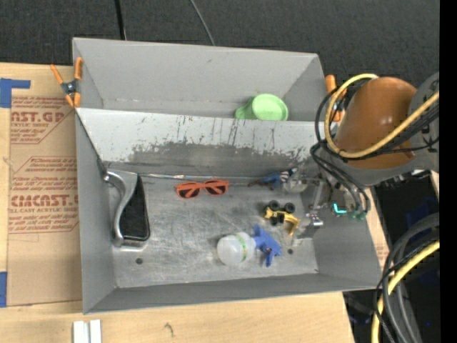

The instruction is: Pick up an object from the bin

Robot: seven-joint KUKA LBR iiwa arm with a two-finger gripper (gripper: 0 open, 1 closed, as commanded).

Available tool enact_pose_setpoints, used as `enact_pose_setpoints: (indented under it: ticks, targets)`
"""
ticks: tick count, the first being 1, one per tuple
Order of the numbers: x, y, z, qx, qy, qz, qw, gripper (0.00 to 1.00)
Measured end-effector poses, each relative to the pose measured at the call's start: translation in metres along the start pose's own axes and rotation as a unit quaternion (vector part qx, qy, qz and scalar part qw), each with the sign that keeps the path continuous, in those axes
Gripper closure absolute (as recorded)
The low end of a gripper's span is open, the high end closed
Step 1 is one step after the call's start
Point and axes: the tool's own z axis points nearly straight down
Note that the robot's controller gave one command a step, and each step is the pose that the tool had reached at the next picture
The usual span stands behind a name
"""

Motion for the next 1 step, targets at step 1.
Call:
enact_pose_setpoints:
  ticks: [1]
  targets:
    - [-0.0018,0.0002,-0.0038,0.0,-0.0037,0.0,1.0,0.0]
